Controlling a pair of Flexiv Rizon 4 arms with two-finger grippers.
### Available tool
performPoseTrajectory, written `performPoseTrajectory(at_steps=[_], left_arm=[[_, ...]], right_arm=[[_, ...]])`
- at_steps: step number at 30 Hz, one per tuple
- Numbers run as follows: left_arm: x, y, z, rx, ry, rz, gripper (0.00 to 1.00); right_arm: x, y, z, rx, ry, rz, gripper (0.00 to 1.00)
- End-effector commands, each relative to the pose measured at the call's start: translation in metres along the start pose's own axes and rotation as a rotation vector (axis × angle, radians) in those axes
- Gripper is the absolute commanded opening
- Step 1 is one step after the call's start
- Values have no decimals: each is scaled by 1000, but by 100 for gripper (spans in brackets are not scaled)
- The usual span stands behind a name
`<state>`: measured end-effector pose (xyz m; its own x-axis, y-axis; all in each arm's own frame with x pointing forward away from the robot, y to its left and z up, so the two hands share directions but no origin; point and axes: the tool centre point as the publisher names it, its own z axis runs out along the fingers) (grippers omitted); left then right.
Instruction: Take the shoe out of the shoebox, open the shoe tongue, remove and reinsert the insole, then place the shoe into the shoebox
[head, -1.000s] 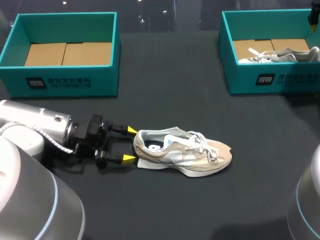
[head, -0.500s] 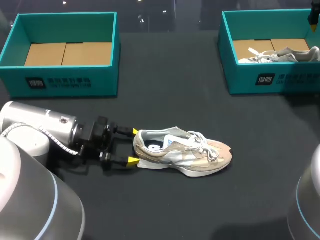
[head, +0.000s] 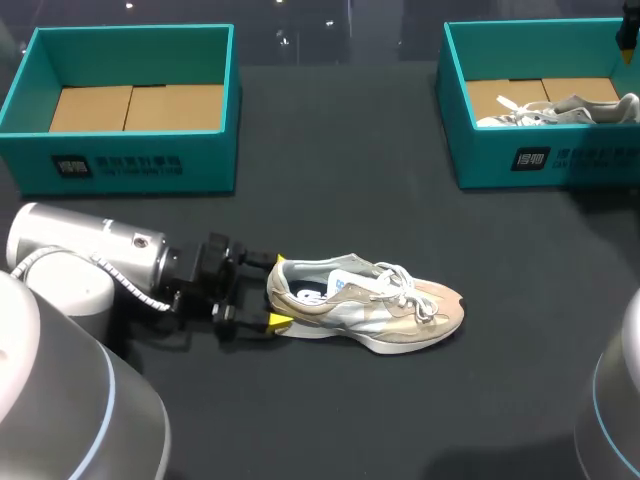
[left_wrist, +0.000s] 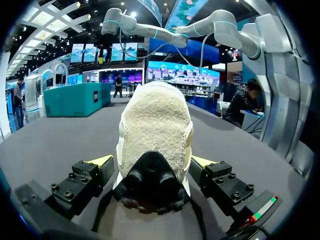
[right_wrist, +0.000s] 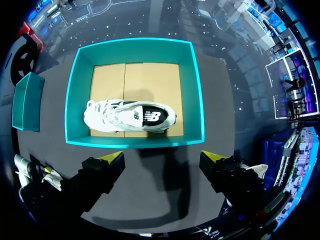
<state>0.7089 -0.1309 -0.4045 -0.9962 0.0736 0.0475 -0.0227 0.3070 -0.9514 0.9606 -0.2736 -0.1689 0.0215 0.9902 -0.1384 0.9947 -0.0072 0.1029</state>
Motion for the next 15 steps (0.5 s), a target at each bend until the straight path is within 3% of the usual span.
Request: performPoseTrajectory(at_steps=[1,15], left_arm=[[-1,3,8,-5,-2,4,100],[3,6,20,6,26,12,100]], right_arm=[[0,0,0,1,-1,1,100],[0,0,0,1,-1,1,100]])
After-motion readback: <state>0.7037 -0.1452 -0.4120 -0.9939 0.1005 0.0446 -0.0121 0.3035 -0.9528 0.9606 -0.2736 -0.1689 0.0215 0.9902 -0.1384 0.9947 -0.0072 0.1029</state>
